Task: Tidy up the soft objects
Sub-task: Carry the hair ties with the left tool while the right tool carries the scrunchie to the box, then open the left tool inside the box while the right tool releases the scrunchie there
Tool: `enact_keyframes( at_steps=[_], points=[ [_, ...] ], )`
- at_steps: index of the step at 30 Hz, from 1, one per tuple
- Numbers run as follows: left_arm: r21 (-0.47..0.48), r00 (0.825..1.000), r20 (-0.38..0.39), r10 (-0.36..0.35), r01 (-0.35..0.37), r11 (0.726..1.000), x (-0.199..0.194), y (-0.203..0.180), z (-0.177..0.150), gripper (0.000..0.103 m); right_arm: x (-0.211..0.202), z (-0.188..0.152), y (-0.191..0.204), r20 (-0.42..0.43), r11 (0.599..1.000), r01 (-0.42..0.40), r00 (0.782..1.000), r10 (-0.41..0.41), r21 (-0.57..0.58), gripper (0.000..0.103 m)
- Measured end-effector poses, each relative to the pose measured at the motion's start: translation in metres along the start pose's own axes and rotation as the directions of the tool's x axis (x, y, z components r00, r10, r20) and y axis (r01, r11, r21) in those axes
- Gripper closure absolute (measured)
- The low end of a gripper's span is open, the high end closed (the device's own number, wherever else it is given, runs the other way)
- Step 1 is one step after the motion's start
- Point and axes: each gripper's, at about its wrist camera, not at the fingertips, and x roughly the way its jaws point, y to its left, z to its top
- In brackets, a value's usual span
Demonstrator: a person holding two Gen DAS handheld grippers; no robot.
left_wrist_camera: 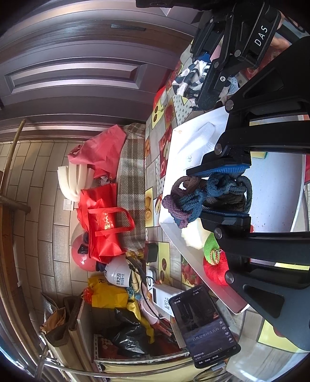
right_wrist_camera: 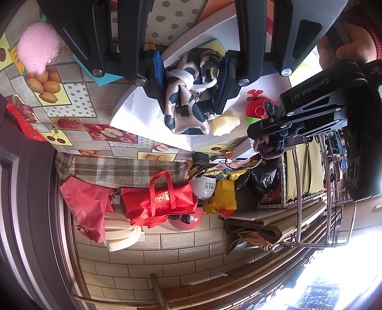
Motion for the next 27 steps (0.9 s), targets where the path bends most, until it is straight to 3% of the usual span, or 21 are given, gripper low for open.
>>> enact_keyframes(
  at_steps=[4, 15, 27],
  points=[
    [-0.044, 1.000, -0.013, 0.015, -0.016, 0.999, 0.006, 0.011, 0.001, 0.079, 0.007, 0.002, -0.008, -0.011, 0.999, -0.002, 1.000, 0.002, 0.038, 0.067],
    [0.060, 0.998, 0.036, 0.054, -0.056, 0.997, 0.023, 0.000, 0.009, 0.079, 0.036, 0.011, 0.003, -0.012, 1.000, -0.002, 1.000, 0.001, -0.019, 0.066],
    [-0.005, 0.999, -0.007, 0.053, -0.053, 0.999, 0.042, 0.015, 0.015, 0.077, 0.072, 0.022, -0.009, -0.049, 0.999, 0.017, 0.999, -0.016, 0.027, 0.065]
  ],
)
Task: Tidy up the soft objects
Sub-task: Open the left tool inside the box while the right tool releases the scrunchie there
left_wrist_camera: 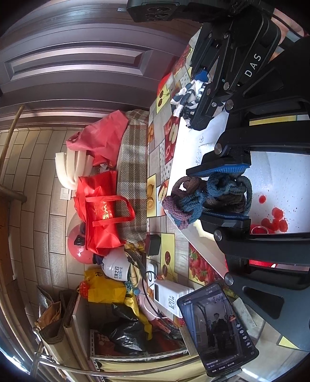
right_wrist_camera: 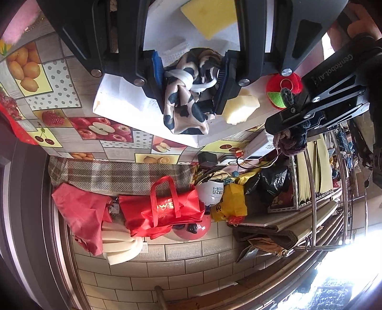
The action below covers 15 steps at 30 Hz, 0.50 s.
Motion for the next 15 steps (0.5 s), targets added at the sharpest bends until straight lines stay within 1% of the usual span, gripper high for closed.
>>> enact_keyframes(
  at_steps=[1, 2, 3, 4, 5, 6, 7, 8, 9, 11, 13, 15],
  points=[
    [0.004, 1.000, -0.001, 0.007, -0.007, 1.000, 0.000, -0.001, 0.000, 0.067, 0.000, 0.000, 0.001, -0.003, 1.000, 0.001, 1.000, -0.001, -0.003, 0.064],
    [0.011, 1.000, -0.002, 0.017, -0.017, 1.000, 0.000, -0.003, 0.000, 0.052, -0.001, -0.001, 0.001, 0.000, 1.000, 0.001, 1.000, -0.001, -0.008, 0.053],
    [0.007, 0.999, 0.004, 0.053, -0.053, 0.999, 0.000, -0.002, 0.000, 0.046, -0.003, -0.001, 0.001, 0.010, 1.000, 0.023, 1.000, -0.023, -0.004, 0.052],
    [-0.004, 0.997, 0.005, 0.076, -0.076, 0.997, -0.001, 0.001, 0.000, 0.034, -0.005, -0.001, -0.002, 0.021, 0.999, 0.040, 0.999, -0.040, 0.009, 0.048],
    [-0.020, 0.995, 0.003, 0.096, -0.096, 0.995, 0.000, 0.003, 0.000, 0.024, -0.006, -0.001, -0.005, 0.028, 0.998, 0.056, 0.998, -0.057, 0.031, 0.039],
    [-0.039, 0.994, -0.002, 0.113, -0.113, 0.993, 0.001, 0.008, 0.000, 0.019, -0.008, -0.001, -0.010, 0.033, 0.996, 0.070, 0.997, -0.072, 0.057, 0.033],
    [-0.058, 0.992, -0.007, 0.129, -0.129, 0.990, 0.001, 0.012, 0.000, 0.009, -0.009, -0.001, -0.015, 0.037, 0.994, 0.078, 0.996, -0.081, 0.082, 0.023],
    [-0.071, 0.990, -0.014, 0.141, -0.141, 0.987, 0.002, 0.014, 0.000, 0.000, -0.010, -0.001, -0.019, 0.041, 0.992, 0.075, 0.996, -0.080, 0.100, 0.021],
    [-0.077, 0.990, -0.020, 0.141, -0.142, 0.987, 0.004, 0.016, 0.000, 0.000, -0.011, -0.001, -0.020, 0.046, 0.992, 0.073, 0.996, -0.078, 0.107, 0.021],
    [-0.060, 0.988, -0.019, 0.156, -0.156, 0.986, 0.005, 0.013, -0.001, 0.000, -0.015, -0.001, -0.016, 0.054, 0.993, 0.082, 0.995, -0.087, 0.090, 0.020],
    [-0.009, 0.984, -0.016, 0.178, -0.178, 0.984, 0.006, 0.003, -0.002, 0.000, -0.023, -0.003, -0.011, 0.070, 0.996, 0.076, 0.994, -0.080, 0.055, 0.019],
    [0.058, 0.983, -0.006, 0.183, -0.182, 0.982, 0.007, -0.010, -0.002, 0.000, -0.034, -0.006, -0.006, 0.085, 0.996, 0.082, 0.993, -0.085, 0.031, 0.016]
  ],
)
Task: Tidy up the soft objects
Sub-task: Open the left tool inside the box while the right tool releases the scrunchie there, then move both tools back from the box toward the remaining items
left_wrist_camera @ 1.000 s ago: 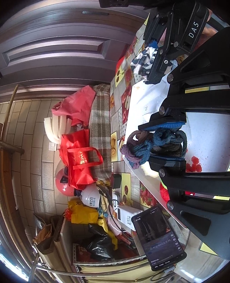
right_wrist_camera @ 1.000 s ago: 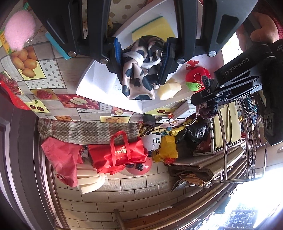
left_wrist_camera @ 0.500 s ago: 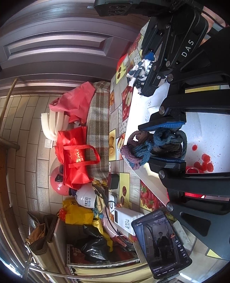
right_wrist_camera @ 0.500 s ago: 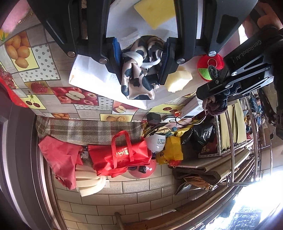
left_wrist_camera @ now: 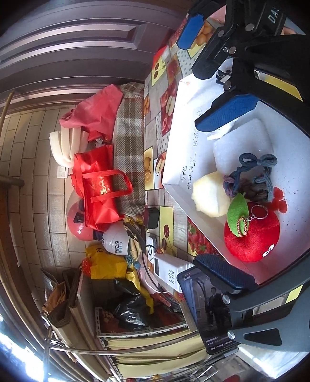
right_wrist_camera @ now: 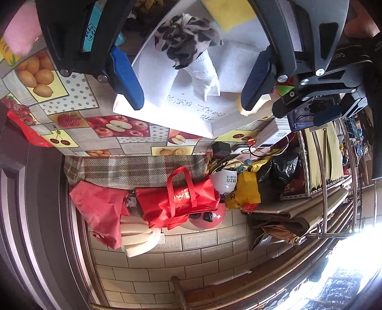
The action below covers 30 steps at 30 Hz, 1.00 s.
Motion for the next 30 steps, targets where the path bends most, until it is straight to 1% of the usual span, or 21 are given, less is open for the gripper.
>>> enact_keyframes(
  at_steps=[2, 3, 4, 7, 9, 12, 14, 15, 16, 18, 21, 25, 26, 27, 28, 29, 30],
  points=[
    [0.054, 1.000, 0.018, -0.013, 0.012, 0.998, -0.004, -0.010, -0.001, 0.000, -0.013, -0.003, -0.004, 0.005, 0.999, 0.035, 0.999, -0.035, 0.001, 0.009],
    [0.074, 1.000, 0.026, -0.016, 0.014, 0.997, -0.006, -0.013, 0.000, 0.000, -0.020, -0.006, -0.009, 0.001, 1.000, 0.024, 1.000, -0.024, 0.016, 0.007],
    [0.092, 0.999, 0.031, -0.023, 0.020, 0.996, -0.007, -0.017, -0.001, 0.000, -0.026, -0.008, -0.015, -0.007, 0.999, 0.011, 1.000, -0.011, 0.033, 0.000],
    [0.131, 0.999, 0.021, -0.040, 0.037, 0.991, -0.013, -0.025, -0.003, 0.000, -0.048, -0.013, -0.030, -0.004, 0.999, 0.018, 1.000, -0.017, 0.040, 0.000],
    [0.121, 0.998, 0.030, -0.054, 0.050, 0.991, -0.021, -0.027, -0.004, 0.000, -0.063, -0.016, -0.038, 0.011, 0.999, 0.035, 0.999, -0.036, 0.035, 0.000],
    [0.050, 0.996, 0.040, -0.080, 0.077, 0.996, -0.033, -0.024, -0.006, 0.000, -0.080, -0.019, -0.053, 0.029, 0.996, 0.070, 0.997, -0.071, 0.051, 0.000],
    [-0.001, 0.994, 0.044, -0.099, 0.099, 0.995, -0.039, -0.020, -0.008, 0.000, -0.088, -0.020, -0.064, 0.032, 0.990, 0.118, 0.992, -0.121, 0.074, 0.000],
    [-0.008, 0.994, 0.055, -0.095, 0.096, 0.995, -0.044, -0.020, -0.009, 0.000, -0.091, -0.021, -0.070, 0.030, 0.986, 0.142, 0.989, -0.145, 0.087, 0.000],
    [-0.013, 0.994, 0.060, -0.095, 0.096, 0.995, -0.047, -0.020, -0.010, 0.000, -0.093, -0.022, -0.076, 0.026, 0.982, 0.159, 0.986, -0.162, 0.103, 0.000],
    [-0.023, 0.992, 0.047, -0.117, 0.118, 0.993, -0.050, -0.022, -0.011, 0.000, -0.099, -0.024, -0.089, 0.018, 0.972, 0.184, 0.982, -0.189, 0.149, 0.000],
    [-0.007, 0.990, 0.048, -0.134, 0.135, 0.991, -0.056, -0.029, -0.012, 0.000, -0.107, -0.028, -0.111, 0.007, 0.949, 0.211, 0.976, -0.219, 0.236, 0.000],
    [0.023, 0.980, 0.041, -0.193, 0.192, 0.981, -0.064, -0.044, -0.014, 0.000, -0.111, -0.033, -0.134, -0.007, 0.920, 0.205, 0.977, -0.215, 0.335, 0.000],
    [0.032, 0.977, 0.040, -0.211, 0.210, 0.977, -0.067, -0.048, -0.015, 0.000, -0.109, -0.033, -0.135, -0.014, 0.923, 0.202, 0.978, -0.209, 0.327, 0.000],
    [0.041, 0.973, 0.040, -0.226, 0.225, 0.974, -0.069, -0.052, -0.015, 0.000, -0.105, -0.030, -0.131, -0.023, 0.935, 0.205, 0.978, -0.207, 0.289, 0.000],
    [0.049, 0.971, 0.040, -0.234, 0.232, 0.971, -0.071, -0.055, -0.015, 0.000, -0.099, -0.027, -0.123, -0.031, 0.952, 0.209, 0.978, -0.208, 0.223, 0.000],
    [0.054, 0.970, 0.039, -0.239, 0.237, 0.970, -0.071, -0.057, -0.015, 0.000, -0.092, -0.024, -0.112, -0.040, 0.966, 0.224, 0.975, -0.221, 0.131, 0.000],
    [0.056, 0.970, 0.038, -0.240, 0.238, 0.970, -0.071, -0.058, -0.015, 0.000, -0.083, -0.022, -0.100, -0.054, 0.967, 0.254, 0.966, -0.252, 0.026, 0.000]
  ],
)
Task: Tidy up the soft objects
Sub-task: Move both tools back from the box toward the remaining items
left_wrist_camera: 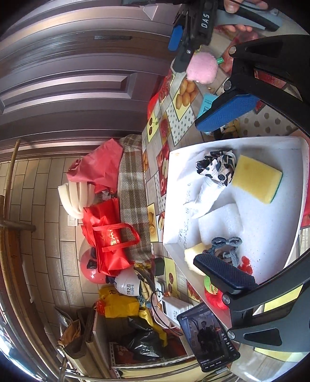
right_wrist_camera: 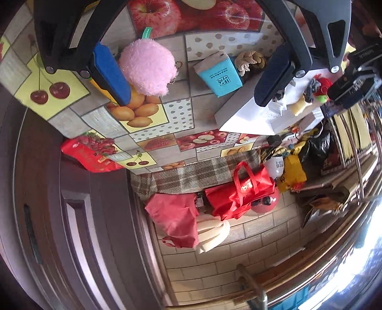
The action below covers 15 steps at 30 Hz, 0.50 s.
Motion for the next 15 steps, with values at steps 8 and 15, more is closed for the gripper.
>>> enact_keyframes(
  at_steps=[8, 15],
  points=[
    [-0.048, 1.000, -0.011, 0.004, -0.004, 0.999, 0.002, 0.009, 0.000, 0.000, 0.073, 0.002, 0.057, -0.198, 0.963, -0.019, 0.980, -0.036, -0.268, 0.000],
    [-0.047, 1.000, -0.014, 0.003, -0.004, 0.999, 0.003, 0.010, 0.000, 0.000, 0.110, -0.009, 0.072, -0.378, 0.919, -0.156, 0.926, 0.009, -0.361, 0.000]
  ],
)
